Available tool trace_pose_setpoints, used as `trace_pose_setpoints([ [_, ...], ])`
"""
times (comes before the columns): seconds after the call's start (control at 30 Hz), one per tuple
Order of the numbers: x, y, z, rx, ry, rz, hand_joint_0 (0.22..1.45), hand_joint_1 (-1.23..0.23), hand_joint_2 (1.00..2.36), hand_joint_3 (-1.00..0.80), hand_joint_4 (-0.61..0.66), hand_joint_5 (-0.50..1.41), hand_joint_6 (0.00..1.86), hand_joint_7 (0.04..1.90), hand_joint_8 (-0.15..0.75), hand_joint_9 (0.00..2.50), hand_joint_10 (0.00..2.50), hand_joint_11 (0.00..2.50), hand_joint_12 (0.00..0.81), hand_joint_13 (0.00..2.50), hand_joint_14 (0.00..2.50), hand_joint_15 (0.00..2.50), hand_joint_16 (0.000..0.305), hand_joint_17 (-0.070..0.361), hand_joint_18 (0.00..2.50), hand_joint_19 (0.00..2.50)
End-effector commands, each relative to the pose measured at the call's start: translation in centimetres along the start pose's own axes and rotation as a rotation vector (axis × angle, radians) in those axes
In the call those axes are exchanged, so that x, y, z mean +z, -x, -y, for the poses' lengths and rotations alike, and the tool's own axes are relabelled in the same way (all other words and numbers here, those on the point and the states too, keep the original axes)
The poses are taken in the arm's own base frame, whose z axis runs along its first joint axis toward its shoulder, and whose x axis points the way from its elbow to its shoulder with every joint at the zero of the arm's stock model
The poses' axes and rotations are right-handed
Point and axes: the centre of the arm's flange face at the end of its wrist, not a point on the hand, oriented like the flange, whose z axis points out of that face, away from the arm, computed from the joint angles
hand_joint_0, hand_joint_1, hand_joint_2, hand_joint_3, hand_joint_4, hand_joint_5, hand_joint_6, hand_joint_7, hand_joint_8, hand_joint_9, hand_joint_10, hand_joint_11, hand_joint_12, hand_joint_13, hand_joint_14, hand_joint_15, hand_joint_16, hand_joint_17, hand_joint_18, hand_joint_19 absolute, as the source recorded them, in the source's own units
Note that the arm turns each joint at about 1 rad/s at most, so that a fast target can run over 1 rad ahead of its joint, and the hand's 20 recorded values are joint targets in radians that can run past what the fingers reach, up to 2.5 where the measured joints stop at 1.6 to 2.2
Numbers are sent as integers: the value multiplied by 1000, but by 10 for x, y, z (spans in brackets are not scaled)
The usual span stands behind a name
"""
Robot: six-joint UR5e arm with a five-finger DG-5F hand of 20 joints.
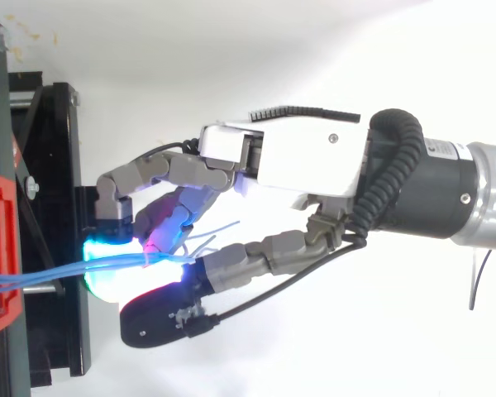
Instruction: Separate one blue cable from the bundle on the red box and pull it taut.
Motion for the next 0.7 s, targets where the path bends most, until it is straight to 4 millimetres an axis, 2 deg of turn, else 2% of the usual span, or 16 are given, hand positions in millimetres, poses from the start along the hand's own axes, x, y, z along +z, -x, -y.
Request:
trace_pose_setpoints([
  [0.0, 0, 0, -1, 1, 3, -3, 664, -772, 1014, -224, 49, -123, 594, 1172, 299, 971, 16, 857, 325, 705, 13, 381, 39, 87, 690, 487],
  [0.13, 1, 1, -1, 1, 3, -2, 689, -820, 1016, -217, 49, -142, 657, 1096, 292, 949, 15, 860, 323, 704, 11, 378, 39, 87, 695, 479],
  [0.17, 1, 1, -1, 1, 3, -2, 650, -823, 1013, -289, 47, -146, 671, 1063, 290, 947, 16, 861, 319, 697, 12, 380, 39, 87, 694, 486],
  [0.2, 0, 1, -5, 2, 6, -3, 552, -762, 1001, -476, 83, -143, 688, 1025, 306, 952, 16, 855, 328, 700, 12, 392, 40, 90, 701, 502],
  [0.33, -2, 1, -5, -1, -4, -5, 493, -563, 1000, -500, 134, -107, 632, 1121, 331, 1007, 15, 817, 355, 725, 11, 387, 43, 97, 719, 508],
  [0.4, -2, 1, -6, -2, -7, -7, 536, -409, 1000, -500, 130, -91, 586, 1214, 323, 1019, 17, 802, 343, 729, 13, 390, 41, 92, 706, 526],
  [0.43, -2, 1, -5, -5, -10, -7, 551, -400, 1000, -500, 121, -90, 581, 1232, 321, 1025, 16, 793, 341, 732, 11, 387, 40, 90, 703, 532],
  [0.47, -2, 1, -5, -3, -10, -7, 597, -432, 1007, -403, 104, -87, 573, 1250, 315, 1031, 14, 792, 334, 732, 12, 395, 39, 88, 700, 541],
  [0.5, -2, 1, -5, -3, -10, -7, 633, -504, 1011, -228, 119, -97, 590, 1190, 332, 1044, 12, 793, 353, 760, 11, 387, 43, 96, 745, 514],
  [0.57, -2, 1, -5, -4, -10, -13, 664, -593, 1005, -82, 138, -116, 619, 1090, 343, 1052, 11, 784, 366, 791, 10, 383, 46, 104, 789, 482],
  [0.6, -3, 0, -5, -4, -11, -15, 671, -629, 1005, -26, 150, -124, 632, 1046, 347, 1049, 10, 793, 371, 799, 10, 380, 48, 107, 805, 471],
  [0.67, -4, 2, -3, -7, -21, -25, 658, -663, 1079, -32, 158, -131, 644, 1012, 347, 1039, 12, 792, 373, 803, 10, 375, 48, 109, 813, 463],
])
